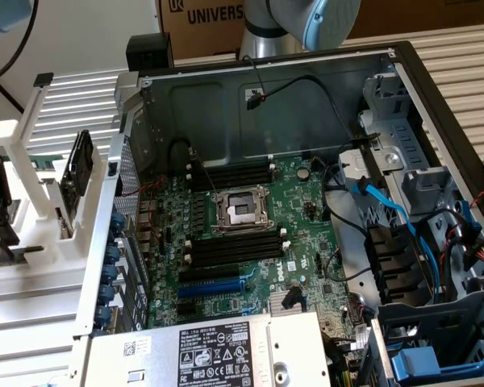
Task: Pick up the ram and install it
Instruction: 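Pick up the ram and move it above insertion slot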
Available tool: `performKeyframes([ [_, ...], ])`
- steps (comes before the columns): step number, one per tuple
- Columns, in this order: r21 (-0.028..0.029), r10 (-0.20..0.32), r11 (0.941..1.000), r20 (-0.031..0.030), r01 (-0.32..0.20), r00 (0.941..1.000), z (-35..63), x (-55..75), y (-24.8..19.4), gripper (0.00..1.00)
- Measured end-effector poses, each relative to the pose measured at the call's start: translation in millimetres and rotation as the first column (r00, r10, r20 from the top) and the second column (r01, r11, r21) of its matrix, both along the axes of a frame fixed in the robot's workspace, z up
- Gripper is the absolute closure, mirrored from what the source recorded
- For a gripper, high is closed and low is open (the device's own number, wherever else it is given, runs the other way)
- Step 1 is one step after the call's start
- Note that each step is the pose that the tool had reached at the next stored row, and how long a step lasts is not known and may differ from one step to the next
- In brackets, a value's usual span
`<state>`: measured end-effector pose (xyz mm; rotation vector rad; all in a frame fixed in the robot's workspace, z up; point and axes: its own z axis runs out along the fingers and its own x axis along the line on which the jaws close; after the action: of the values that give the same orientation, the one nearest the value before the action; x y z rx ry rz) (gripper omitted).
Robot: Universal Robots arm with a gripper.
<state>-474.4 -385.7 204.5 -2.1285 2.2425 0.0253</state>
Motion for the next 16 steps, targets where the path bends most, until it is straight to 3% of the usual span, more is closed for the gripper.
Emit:
performKeyframes([
  [2,0.0018,0.010,0.9999,0.0064,-0.010,0.9999,-2.9,0.0,-0.1,0.69],
  [6,0.0083,0.018,0.9998,0.0101,-0.018,0.9998,-5.3,0.0,-0.1,0.69],
  [16,0.0108,0.020,0.9997,0.0103,-0.020,0.9998,-6.9,-0.6,-0.1,0.69],
])
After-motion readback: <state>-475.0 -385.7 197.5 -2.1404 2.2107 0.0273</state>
